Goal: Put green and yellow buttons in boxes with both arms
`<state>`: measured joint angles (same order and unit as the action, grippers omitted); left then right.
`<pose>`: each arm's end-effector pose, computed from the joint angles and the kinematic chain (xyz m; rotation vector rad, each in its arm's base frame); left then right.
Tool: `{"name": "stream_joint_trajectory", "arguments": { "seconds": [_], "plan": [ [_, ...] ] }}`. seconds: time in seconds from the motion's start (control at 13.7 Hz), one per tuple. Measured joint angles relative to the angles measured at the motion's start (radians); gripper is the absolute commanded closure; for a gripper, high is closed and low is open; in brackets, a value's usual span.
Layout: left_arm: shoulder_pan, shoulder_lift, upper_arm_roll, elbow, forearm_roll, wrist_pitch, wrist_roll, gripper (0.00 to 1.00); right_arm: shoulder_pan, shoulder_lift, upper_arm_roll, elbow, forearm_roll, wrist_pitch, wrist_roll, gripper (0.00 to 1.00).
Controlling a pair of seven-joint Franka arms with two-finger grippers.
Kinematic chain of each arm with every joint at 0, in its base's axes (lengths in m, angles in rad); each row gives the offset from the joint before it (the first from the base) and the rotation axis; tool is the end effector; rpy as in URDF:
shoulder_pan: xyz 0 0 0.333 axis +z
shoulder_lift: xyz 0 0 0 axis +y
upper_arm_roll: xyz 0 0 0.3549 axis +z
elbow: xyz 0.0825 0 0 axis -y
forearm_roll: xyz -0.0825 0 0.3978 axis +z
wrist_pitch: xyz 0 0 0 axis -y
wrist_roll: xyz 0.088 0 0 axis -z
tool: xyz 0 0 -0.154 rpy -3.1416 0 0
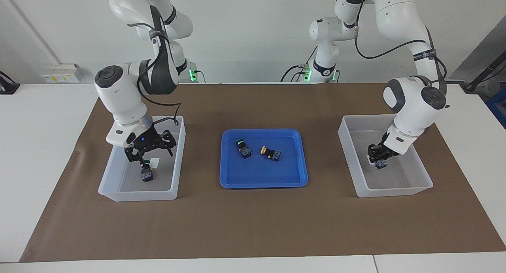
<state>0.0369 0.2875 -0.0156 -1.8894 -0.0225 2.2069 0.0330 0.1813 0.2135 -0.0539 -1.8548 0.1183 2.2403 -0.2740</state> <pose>0.6462 0.0126 0.3399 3.1193 0.0033 0.0478 0.6515 0.0930 0.4089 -3.0112 -0.5141 -0.2732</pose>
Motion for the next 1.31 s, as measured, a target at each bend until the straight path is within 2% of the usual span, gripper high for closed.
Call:
{"name": "stream_joint_trajectory", "arguments": {
  "seconds": [0.22,0.44,0.58,0.8,1.02,1.17,1.24,1.31],
  "plan": [
    [-0.017,-0.017,-0.002,0.027,0.0,-0.065,0.0,0.0,0.126,0.005,0.008,-0.003,0.001,0.029,0.2,0.0],
    [-0.047,-0.026,-0.003,0.136,0.0,-0.213,-0.057,0.0,0.236,0.02,0.011,-0.036,0.001,0.101,0.287,0.0],
    [-0.106,-0.028,-0.005,0.193,-0.001,-0.268,-0.219,0.0,0.296,0.038,0.011,-0.074,0.002,0.166,0.289,0.0],
    [-0.243,-0.025,-0.011,0.194,-0.001,-0.262,-0.549,0.0,0.36,0.07,0.012,-0.13,0.002,0.261,0.29,0.0],
    [-0.361,-0.022,-0.014,0.136,-0.002,-0.146,-0.865,0.0,0.388,0.11,0.012,-0.148,0.002,0.316,0.29,0.0],
    [-0.405,-0.022,-0.016,0.094,-0.013,-0.066,-0.997,0.0,0.395,0.142,0.012,-0.15,0.002,0.337,0.29,0.74],
    [-0.414,-0.022,-0.015,0.083,-0.026,-0.044,-1.04,0.0,0.397,0.15,0.012,-0.15,0.002,0.337,0.29,0.97],
    [-0.419,-0.022,-0.015,0.071,-0.038,-0.017,-1.091,0.0,0.398,0.154,0.012,-0.15,0.002,0.337,0.29,1.0]
  ]
}}
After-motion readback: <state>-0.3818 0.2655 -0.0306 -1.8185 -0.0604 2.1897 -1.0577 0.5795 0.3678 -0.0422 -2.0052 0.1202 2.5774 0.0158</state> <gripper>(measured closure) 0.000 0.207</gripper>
